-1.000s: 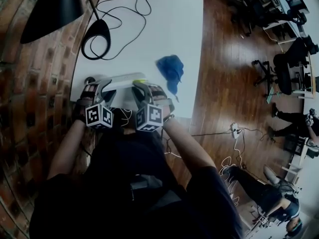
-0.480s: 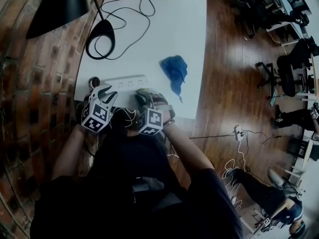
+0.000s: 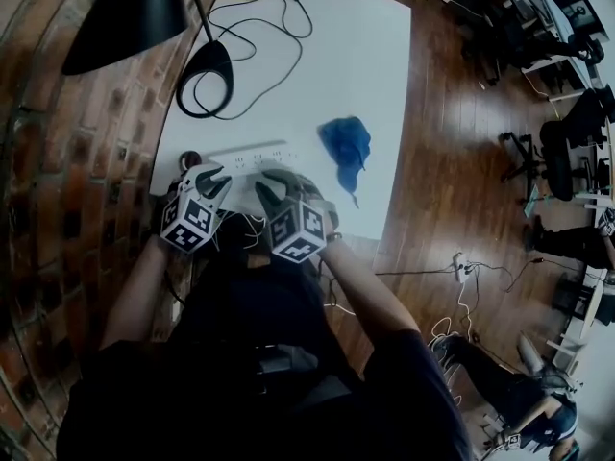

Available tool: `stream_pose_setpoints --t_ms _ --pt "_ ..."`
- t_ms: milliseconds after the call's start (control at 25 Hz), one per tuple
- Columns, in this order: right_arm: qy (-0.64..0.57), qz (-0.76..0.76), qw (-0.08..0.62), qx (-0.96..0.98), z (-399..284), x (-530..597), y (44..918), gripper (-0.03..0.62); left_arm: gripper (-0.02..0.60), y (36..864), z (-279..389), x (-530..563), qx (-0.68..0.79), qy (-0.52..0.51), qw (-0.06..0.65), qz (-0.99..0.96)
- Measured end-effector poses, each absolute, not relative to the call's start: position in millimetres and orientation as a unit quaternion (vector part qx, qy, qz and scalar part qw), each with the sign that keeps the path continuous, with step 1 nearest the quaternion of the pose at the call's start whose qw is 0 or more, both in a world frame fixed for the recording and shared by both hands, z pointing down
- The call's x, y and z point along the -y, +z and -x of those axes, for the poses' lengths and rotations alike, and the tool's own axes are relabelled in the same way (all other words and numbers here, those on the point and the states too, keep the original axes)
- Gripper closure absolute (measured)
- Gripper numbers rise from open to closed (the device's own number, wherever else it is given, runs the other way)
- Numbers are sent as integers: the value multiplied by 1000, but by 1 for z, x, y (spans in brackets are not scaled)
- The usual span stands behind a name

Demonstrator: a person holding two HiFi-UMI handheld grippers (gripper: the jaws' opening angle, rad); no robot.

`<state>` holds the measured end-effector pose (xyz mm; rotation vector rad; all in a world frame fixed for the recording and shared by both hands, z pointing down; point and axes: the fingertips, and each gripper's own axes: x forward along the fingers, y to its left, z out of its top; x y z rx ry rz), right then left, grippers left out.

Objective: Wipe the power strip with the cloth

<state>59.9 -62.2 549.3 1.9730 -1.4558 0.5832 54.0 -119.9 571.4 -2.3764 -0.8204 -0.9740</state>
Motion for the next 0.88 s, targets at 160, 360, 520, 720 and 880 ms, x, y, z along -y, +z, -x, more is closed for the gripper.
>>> stream_pose_setpoints --t_ms 160,360,520,720,880 --pt "228 -702 328 590 -71 80 540 334 457 570 -53 123 304 -357 204 859" --pt "237 -585 467 619 -83 85 592 280 462 568 -54 119 318 -353 170 863" --pt "217 -588 491 605 -95 92 596 319 460 550 -59 133 280 -335 164 884" --pt "192 -607 514 574 -94 93 596 318 512 555 -42 181 184 -361 133 904" --pt "164 -626 517 560 -88 90 596 346 517 563 -43 197 166 -378 91 906"
